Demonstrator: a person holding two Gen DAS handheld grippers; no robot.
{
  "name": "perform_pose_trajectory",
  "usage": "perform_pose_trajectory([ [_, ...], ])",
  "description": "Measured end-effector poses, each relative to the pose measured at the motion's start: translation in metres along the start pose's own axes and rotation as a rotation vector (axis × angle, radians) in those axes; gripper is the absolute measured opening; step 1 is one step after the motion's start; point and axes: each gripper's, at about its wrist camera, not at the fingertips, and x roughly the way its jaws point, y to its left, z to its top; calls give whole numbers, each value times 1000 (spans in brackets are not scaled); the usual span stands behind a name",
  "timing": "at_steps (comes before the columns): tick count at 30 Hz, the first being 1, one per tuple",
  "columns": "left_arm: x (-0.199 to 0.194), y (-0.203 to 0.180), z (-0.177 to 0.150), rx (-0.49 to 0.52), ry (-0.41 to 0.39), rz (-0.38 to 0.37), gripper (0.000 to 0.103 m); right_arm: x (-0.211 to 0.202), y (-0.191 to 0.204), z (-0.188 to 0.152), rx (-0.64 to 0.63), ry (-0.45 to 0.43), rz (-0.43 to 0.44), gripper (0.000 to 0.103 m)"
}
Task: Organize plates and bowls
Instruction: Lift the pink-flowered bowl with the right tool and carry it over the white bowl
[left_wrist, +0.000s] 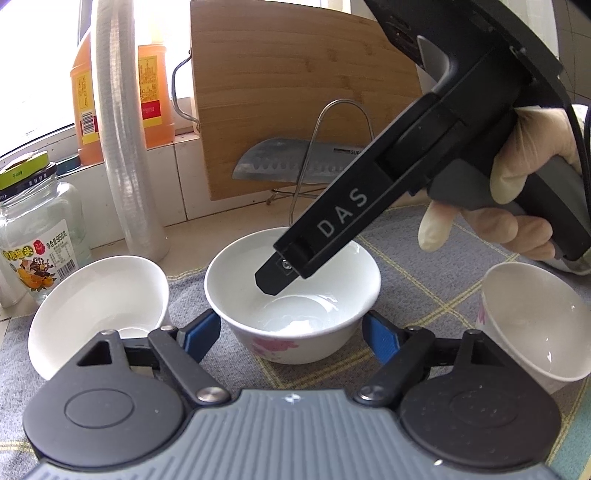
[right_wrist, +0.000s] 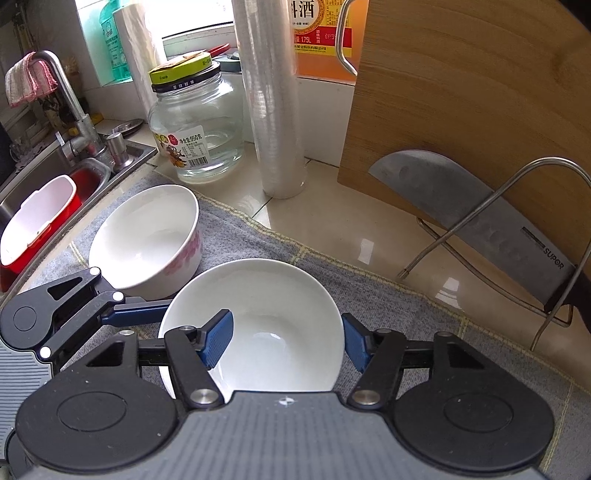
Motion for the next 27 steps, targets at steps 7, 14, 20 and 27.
perform_pose_trajectory([
  [7,1,0,0,2,-3,-4,83,0,0,1,-1,-1,0,69],
  [14,0,-1,0,5,3,-3,83,1,1,0,-5,6,-6,69],
  [20,-2,-3,2,13,12,-5,83,-2,3,0,-3,8,-7,69],
  [27,-12,-9,7,33,22,-23,83,-13,2,-2,54,26,3,69],
])
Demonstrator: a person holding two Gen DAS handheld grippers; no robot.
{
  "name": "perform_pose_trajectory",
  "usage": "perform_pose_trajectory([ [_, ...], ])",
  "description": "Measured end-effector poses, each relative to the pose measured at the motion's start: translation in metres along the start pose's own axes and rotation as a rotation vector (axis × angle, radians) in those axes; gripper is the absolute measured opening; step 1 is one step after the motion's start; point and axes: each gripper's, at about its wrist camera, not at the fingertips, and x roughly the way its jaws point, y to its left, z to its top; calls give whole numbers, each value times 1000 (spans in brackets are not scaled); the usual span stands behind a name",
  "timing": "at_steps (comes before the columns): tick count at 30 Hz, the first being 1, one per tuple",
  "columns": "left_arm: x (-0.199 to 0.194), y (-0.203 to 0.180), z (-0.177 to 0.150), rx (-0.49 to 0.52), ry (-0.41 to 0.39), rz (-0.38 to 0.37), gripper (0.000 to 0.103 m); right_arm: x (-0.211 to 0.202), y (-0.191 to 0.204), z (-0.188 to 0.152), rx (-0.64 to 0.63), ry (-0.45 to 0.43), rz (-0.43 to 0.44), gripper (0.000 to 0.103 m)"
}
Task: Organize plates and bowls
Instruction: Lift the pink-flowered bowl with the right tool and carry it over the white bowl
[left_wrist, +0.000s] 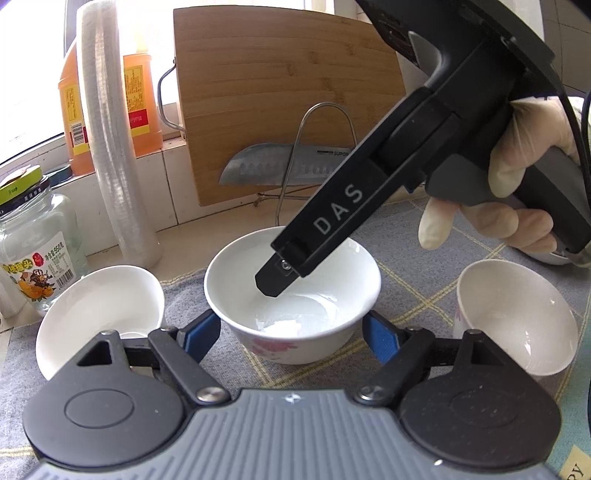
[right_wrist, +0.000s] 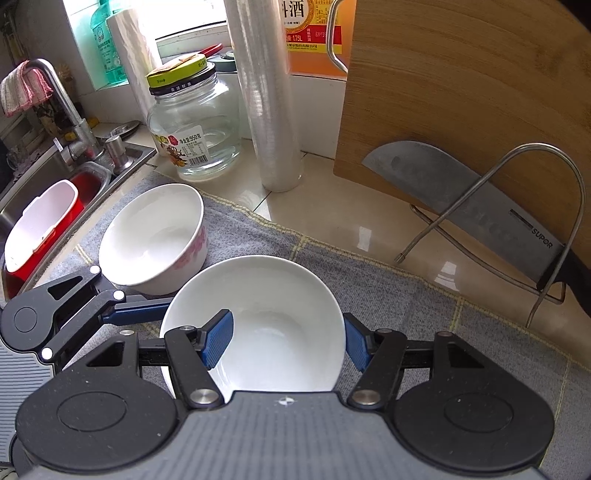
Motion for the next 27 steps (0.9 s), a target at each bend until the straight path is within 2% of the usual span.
perform_pose_trajectory([
  [12,-37,-21,4,42,19,-29,83,-46,17,-19,37,-39,2,69],
  [27,-83,-64,-5,130,36,-105,84,-100,39,-75,120,-93,-30,70],
])
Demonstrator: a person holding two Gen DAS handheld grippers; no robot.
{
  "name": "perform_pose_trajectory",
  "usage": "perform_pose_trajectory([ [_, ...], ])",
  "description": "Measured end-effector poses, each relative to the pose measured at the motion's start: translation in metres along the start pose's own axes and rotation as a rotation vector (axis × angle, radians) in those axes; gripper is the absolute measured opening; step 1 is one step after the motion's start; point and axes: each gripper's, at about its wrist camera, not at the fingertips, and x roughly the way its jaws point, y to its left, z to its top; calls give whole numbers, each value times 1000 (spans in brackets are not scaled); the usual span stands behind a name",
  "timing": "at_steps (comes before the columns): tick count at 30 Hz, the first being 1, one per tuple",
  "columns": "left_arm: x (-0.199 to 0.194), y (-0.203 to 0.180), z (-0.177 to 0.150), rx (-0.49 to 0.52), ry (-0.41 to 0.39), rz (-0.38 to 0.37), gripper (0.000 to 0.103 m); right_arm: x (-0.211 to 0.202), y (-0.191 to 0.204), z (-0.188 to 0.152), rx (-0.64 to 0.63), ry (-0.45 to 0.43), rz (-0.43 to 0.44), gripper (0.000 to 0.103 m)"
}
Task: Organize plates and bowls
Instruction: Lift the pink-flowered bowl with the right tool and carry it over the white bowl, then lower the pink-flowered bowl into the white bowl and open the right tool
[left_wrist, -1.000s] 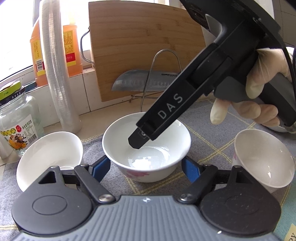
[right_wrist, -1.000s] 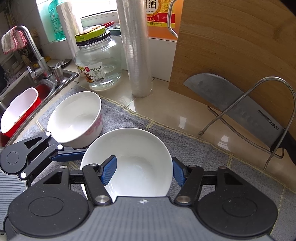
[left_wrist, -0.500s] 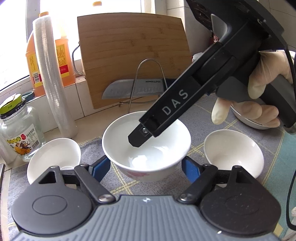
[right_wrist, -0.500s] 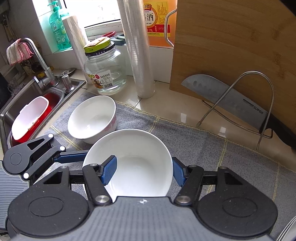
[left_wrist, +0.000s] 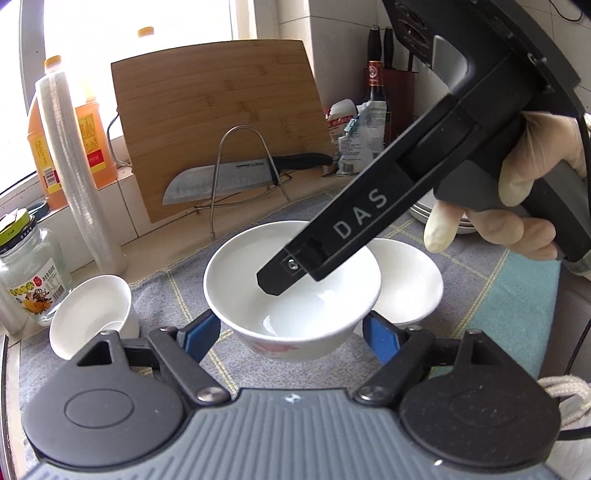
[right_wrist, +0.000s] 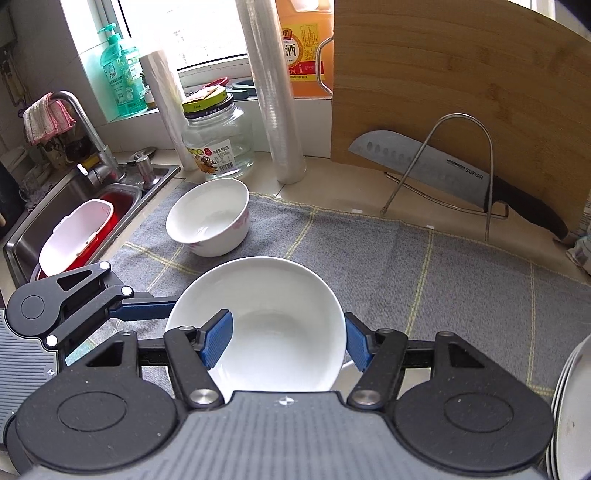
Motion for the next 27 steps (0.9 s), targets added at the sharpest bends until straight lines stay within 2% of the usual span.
perform_pose_trajectory([
  [5,-3,-13,6,34,-20,-50,84,-21,-5,-14,40,-31,-34,70],
  [14,15,-29,22,83,-51,-145,84,-49,-22,-29,87,-71,-127,71],
  [21,39,-41,27,134,-54,-194,84,-53,-43,-37,142,-77,-183,71],
  [27,53,-44,23,124,-22,-221,84,-47,-53,-41,174,-57,-190,71],
])
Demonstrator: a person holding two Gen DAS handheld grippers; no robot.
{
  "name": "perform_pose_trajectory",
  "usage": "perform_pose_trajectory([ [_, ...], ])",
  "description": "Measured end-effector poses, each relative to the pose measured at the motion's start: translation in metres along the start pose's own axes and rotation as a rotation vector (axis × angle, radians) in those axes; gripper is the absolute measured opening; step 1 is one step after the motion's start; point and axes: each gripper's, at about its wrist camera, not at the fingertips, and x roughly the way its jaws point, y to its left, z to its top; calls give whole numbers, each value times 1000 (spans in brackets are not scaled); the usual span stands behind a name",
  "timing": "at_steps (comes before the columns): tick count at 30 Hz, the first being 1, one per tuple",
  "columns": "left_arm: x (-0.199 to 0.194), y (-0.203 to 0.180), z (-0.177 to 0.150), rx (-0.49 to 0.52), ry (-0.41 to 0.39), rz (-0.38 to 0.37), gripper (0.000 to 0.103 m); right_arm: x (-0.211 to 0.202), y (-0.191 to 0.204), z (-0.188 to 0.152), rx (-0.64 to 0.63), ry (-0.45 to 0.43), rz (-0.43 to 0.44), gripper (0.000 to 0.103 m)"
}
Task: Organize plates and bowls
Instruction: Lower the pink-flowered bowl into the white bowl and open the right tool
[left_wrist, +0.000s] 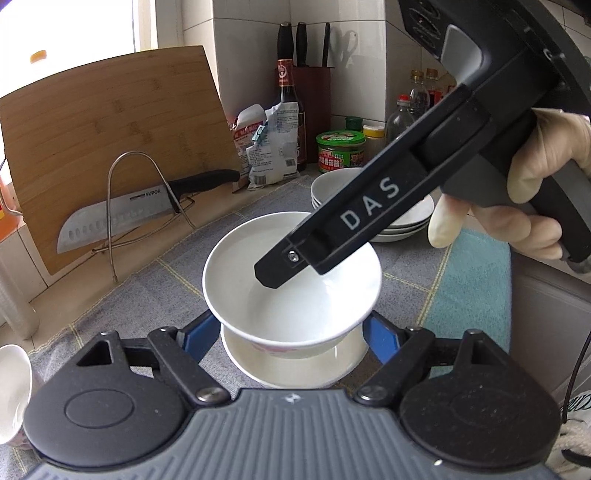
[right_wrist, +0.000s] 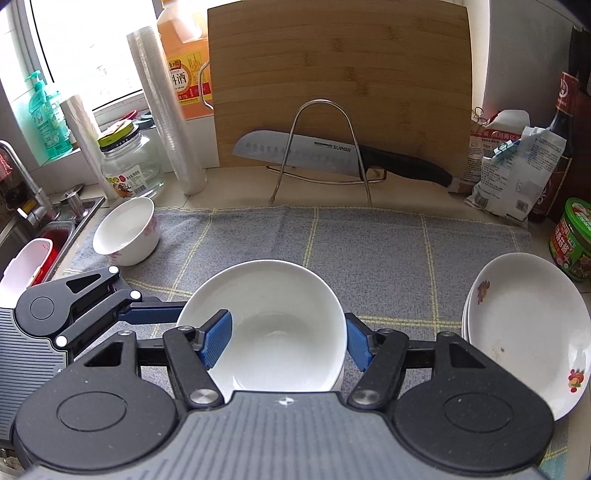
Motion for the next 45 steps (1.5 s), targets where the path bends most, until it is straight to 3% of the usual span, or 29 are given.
perform_pose_trajectory([
  [28,12,-1,-8,0,53,-12,84,22,-3,-9,33,67,-8,71],
  [34,16,-3,-10,9,73,-8,90,23,-2,-9,33,70,9,75],
  [38,10,-5,-11,27,28,11,101,21,-2,-9,35,59,23,82],
  [42,5,1,-11,-2,17,10,101,16,1,-9,33,36,19,99],
  [45,0,5,-16,-25,14,26,101,13,3,-9,38,17,13,102],
])
